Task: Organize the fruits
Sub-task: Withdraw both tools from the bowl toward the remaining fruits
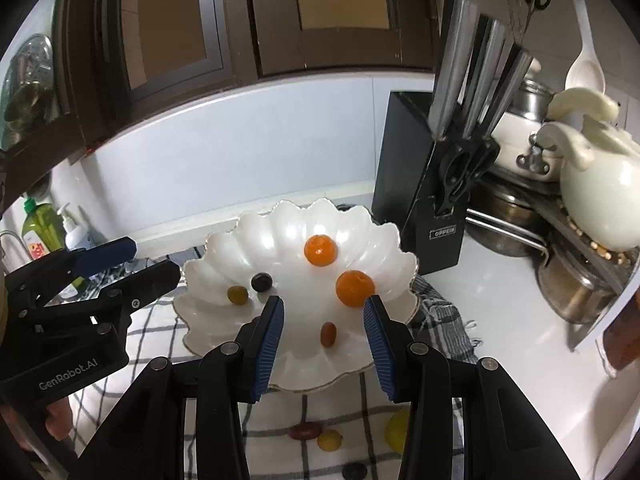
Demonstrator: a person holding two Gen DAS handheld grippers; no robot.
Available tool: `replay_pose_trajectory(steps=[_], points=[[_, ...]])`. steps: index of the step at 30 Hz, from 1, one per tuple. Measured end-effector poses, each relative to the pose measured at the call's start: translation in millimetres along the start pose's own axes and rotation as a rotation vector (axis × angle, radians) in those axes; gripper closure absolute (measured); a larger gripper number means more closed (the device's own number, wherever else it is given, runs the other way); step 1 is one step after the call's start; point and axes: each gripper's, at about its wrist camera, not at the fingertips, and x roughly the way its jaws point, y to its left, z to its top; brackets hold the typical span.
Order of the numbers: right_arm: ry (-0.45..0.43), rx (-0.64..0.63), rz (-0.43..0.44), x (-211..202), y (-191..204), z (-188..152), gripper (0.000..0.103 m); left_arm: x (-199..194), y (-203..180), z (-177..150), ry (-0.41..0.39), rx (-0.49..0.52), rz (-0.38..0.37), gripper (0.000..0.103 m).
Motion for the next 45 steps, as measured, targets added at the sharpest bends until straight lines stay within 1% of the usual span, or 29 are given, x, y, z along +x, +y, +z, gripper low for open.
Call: replay_pose_trajectory(steps=[18,25,31,36,45], points=[[-0.124,-0.033,-0.023,-67,14,-13,0.06,-62,-10,-10,-0.092,0.022,-0.033,0.042],[-0.151,-0.045,-0.049,-84,18,-20,0.06,-79,-14,-15,-0.116,0.035,-0.033,0.041],[-0.141,-0.034,-0.066,-92,16,-30,0.06,-83,-19,-22,-0.125,0.053,-0.052,0.04],[-0.121,-0.028,-0.077,-92,14,-41,0.06,-81,-23,-32,-0.107,0.061,-0.088,0.04],[-0.082,-0.021,-0.087,-87,8,-64,0.06,-67,-36,-52,-0.073,0.107,-0.144,0.04]])
